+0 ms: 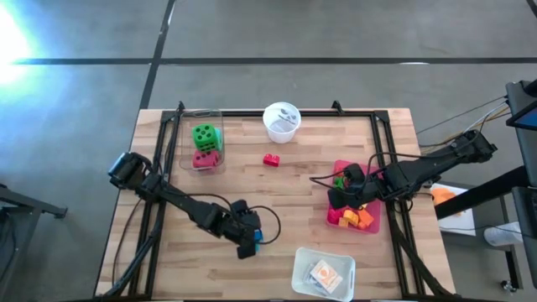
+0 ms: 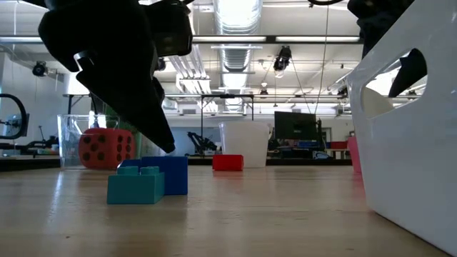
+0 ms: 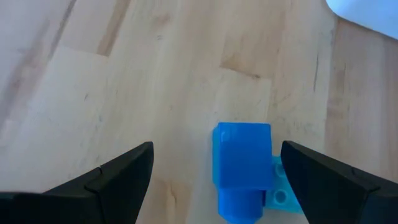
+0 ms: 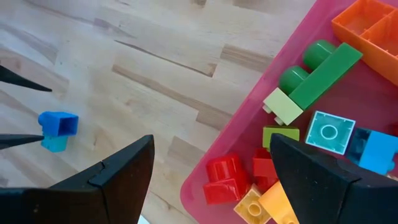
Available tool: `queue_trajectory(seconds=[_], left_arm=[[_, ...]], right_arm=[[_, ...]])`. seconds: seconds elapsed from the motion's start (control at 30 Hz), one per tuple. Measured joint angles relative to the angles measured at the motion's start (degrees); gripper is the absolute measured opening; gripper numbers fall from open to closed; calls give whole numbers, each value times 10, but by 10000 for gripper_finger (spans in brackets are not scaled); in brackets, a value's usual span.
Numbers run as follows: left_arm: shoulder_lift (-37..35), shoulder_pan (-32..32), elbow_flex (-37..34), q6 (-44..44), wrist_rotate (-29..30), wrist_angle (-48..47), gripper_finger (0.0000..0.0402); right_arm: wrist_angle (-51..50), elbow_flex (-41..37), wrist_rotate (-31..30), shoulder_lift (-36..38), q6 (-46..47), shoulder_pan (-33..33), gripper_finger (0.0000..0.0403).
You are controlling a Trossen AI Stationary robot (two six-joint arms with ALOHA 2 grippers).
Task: Pick & Place Toys
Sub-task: Put the dark blue game piece into the pink bin
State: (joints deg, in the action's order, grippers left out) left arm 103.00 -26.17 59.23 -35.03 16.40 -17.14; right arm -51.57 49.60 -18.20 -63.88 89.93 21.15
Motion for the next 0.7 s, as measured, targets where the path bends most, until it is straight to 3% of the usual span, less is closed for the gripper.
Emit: queue_trajectory(seconds=[0.7], left_arm=[[1, 0, -4, 21, 5, 12, 355]], right_arm=[[12, 0, 0, 0, -4, 0, 313]])
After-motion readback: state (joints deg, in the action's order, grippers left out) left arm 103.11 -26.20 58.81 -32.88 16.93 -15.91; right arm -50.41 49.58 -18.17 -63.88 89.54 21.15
